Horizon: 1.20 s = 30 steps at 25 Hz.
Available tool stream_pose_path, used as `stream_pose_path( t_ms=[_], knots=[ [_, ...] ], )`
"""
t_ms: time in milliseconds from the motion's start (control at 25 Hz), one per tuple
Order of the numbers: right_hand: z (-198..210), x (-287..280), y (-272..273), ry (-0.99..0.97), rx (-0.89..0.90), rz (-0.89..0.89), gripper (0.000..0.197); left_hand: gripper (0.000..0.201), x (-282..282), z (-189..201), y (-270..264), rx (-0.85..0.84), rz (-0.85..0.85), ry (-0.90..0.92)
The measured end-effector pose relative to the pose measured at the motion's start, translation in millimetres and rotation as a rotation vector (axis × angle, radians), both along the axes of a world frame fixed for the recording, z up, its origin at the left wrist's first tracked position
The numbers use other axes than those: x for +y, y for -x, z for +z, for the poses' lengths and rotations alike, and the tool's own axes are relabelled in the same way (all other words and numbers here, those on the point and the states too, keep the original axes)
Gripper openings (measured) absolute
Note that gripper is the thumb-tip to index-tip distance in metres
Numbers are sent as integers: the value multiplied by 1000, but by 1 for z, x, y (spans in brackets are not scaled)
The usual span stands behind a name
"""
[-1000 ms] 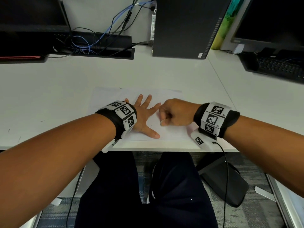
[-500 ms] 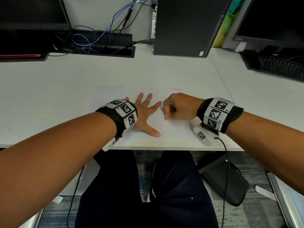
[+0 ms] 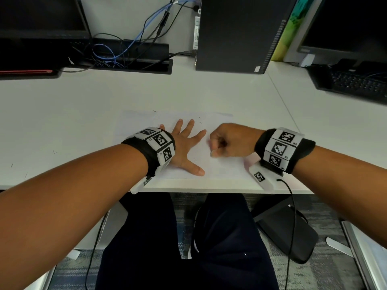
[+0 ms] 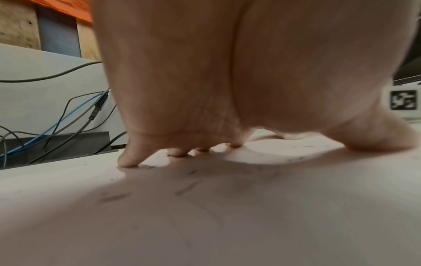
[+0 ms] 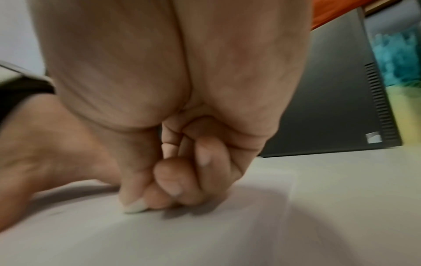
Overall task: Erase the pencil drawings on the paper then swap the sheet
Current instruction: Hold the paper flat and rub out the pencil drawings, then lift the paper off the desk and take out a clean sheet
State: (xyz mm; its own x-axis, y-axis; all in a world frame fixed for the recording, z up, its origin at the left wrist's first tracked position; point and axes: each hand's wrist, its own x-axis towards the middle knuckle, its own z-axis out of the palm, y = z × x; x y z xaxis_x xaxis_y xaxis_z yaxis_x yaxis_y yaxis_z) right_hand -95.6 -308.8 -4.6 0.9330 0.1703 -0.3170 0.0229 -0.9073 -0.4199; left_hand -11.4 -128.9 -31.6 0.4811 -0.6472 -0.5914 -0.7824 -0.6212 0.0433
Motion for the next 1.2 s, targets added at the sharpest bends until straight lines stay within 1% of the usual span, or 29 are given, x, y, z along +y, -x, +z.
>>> stream_pose_path(
  t_ms=[80, 120, 240, 280, 440, 480, 600, 640, 800, 920, 1000, 1120, 1200],
  knots=[
    [6, -9, -6, 18, -48, -63, 17, 129, 0, 1, 1, 2, 4, 2],
    [6, -7, -6, 25, -42, -60, 18, 129, 0, 1, 0, -2, 2, 0],
    [1, 8, 5, 13, 64, 53, 19, 131, -1, -1, -1, -3, -6, 1],
    [1, 9, 5, 13, 76, 66, 18, 131, 0, -1, -2, -5, -7, -1],
    [10, -8, -10, 74, -30, -57, 17, 131, -1, 1, 0, 1, -2, 0],
    [10, -7, -10, 67, -16, -54, 16, 131, 0, 1, -1, -2, -3, 0],
    [3, 6, 1, 25, 73, 29, 18, 132, 0, 0, -2, 0, -7, 2],
    [2, 5, 2, 22, 74, 25, 17, 132, 0, 0, -2, -3, -8, -1],
    [7, -10, -10, 70, -8, -85, 11, 132, -1, 1, 0, -8, -5, -10],
    [6, -13, -8, 118, -40, -79, 14, 133, -1, 1, 0, 5, -2, 5],
    [3, -24, -4, 148, -84, -121, 16, 134, 1, 1, -1, 12, -2, 17],
    [4, -50, 3, 202, -142, -242, 14, 133, 5, 8, 0, 49, 6, 40],
    [5, -71, 8, 181, -107, -354, 11, 127, 14, 23, -2, 130, 72, 135]
  ],
)
